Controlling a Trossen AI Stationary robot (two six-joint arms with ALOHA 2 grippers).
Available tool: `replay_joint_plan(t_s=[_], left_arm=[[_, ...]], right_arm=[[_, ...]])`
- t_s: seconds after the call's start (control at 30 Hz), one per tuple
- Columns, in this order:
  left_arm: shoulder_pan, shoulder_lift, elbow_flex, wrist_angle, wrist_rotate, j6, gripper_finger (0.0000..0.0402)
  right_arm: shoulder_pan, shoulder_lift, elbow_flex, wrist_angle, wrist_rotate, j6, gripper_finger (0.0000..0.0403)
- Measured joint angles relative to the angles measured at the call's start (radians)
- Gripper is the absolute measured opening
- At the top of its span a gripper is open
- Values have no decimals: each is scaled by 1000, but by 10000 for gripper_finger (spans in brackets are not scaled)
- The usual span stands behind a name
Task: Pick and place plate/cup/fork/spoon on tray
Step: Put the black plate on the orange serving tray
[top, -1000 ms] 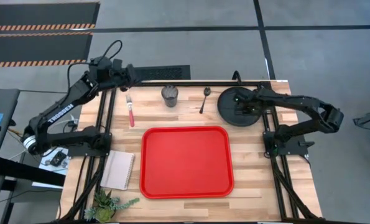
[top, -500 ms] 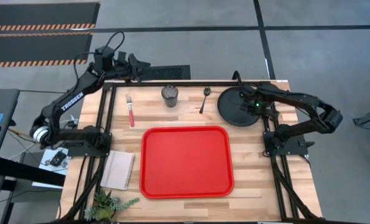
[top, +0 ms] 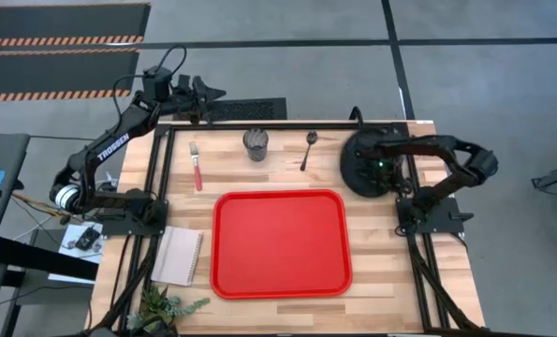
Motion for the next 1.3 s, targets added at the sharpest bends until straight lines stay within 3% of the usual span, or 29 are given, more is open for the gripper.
replay_joint_plan(t_s=[0.2, 0.5, 0.67, 1.1, 1.3], left_arm=[[0, 0, 0, 0, -6, 1, 261], [0, 1, 0, 0, -23, 12, 261], [0, 1, 0, 0, -19, 12, 261], [0, 1, 0, 1, -56, 88, 261], [0, 1, 0, 0, -82, 99, 261]], right_arm=[[30, -3, -19, 37, 8, 22, 177], [16, -60, -14, 70, 42, 18, 62], [16, -84, -4, 177, 43, 18, 8], [13, -88, 20, 272, 38, -6, 3], [29, -89, 21, 272, -12, -51, 5]])
